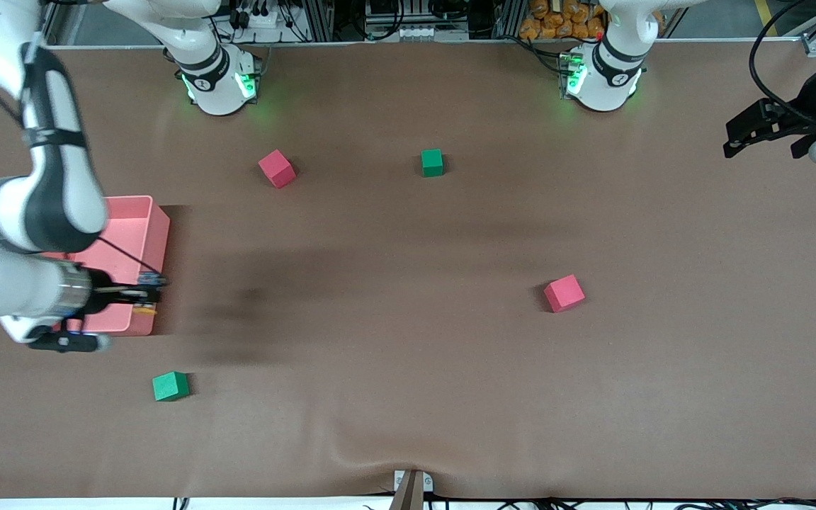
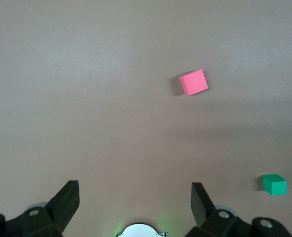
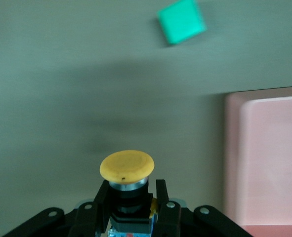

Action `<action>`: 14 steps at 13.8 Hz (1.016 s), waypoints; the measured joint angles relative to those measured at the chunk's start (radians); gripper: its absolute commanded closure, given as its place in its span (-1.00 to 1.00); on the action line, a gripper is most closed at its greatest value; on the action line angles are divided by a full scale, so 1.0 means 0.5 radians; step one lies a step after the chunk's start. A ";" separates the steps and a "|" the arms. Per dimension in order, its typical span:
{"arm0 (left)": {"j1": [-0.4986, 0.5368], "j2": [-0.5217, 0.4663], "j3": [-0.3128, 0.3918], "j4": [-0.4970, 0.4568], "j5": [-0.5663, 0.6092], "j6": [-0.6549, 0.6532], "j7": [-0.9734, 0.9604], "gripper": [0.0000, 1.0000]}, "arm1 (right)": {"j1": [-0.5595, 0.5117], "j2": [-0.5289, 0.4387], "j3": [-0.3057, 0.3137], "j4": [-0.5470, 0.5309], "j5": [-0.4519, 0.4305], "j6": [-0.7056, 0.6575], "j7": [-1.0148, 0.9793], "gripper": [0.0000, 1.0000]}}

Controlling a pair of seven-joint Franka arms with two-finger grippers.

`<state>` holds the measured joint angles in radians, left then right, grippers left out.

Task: Place and upright button with both arms
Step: 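Lift the button out of the tray and carry it to mid-table, then hold the button with the right gripper while the left gripper approaches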

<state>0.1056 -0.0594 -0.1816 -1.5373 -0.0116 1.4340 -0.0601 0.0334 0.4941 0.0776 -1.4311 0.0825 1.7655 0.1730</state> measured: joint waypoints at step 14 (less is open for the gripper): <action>0.000 0.000 -0.002 0.009 0.000 0.000 0.000 -1.00 | 1.134 0.644 0.003 0.276 0.231 0.753 0.767 1.00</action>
<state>0.1056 -0.0594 -0.1827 -1.5326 -0.0116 1.4341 -0.0601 0.6006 0.8163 0.0791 -1.2931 0.1980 2.1420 0.5568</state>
